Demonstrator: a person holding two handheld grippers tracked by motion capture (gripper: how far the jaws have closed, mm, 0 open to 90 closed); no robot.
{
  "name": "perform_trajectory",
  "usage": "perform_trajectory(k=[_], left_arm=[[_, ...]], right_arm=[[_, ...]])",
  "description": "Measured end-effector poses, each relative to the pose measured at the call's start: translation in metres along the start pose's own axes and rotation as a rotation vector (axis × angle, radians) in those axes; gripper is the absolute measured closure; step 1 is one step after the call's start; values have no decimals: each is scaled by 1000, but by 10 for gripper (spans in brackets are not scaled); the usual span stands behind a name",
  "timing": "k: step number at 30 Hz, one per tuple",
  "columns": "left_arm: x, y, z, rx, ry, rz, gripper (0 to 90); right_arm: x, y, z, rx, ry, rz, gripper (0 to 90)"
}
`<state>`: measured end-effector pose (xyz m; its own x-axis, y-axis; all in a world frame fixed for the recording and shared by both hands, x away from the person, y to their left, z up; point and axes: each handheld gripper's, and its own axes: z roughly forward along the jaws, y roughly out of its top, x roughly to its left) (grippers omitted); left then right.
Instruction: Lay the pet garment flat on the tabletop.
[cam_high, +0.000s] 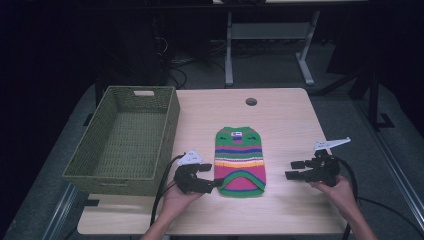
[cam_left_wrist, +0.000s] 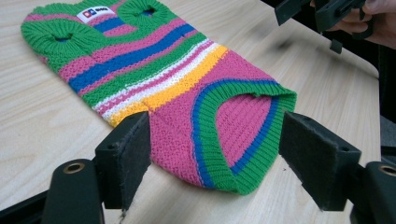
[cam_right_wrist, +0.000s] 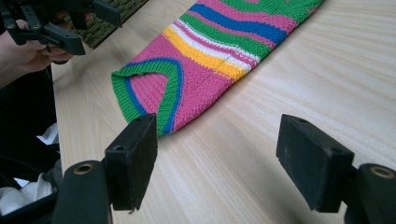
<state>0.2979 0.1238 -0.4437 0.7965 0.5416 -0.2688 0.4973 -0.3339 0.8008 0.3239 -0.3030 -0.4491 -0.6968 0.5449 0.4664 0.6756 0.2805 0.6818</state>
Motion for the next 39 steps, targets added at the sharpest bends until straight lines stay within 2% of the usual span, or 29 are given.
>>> perform_trajectory(k=[9, 16, 18, 27, 34, 39], left_arm=[[-3, -6, -2, 9, 8, -10, 218], [-6, -10, -5, 12, 14, -7, 194], [-6, -11, -6, 15, 18, 4, 191], [-9, -17, -11, 14, 27, -2, 184], [-10, -19, -11, 18, 31, 8, 183], [-12, -21, -13, 15, 30, 4, 183]], right_arm=[[2, -12, -4, 1, -15, 0, 279], [3, -22, -8, -4, -20, 11, 274], [4, -26, -9, -6, -26, 13, 274], [6, -40, -15, -20, -38, 21, 273], [6, -50, -18, -28, -45, 21, 272], [8, -57, -23, -37, -49, 37, 270]])
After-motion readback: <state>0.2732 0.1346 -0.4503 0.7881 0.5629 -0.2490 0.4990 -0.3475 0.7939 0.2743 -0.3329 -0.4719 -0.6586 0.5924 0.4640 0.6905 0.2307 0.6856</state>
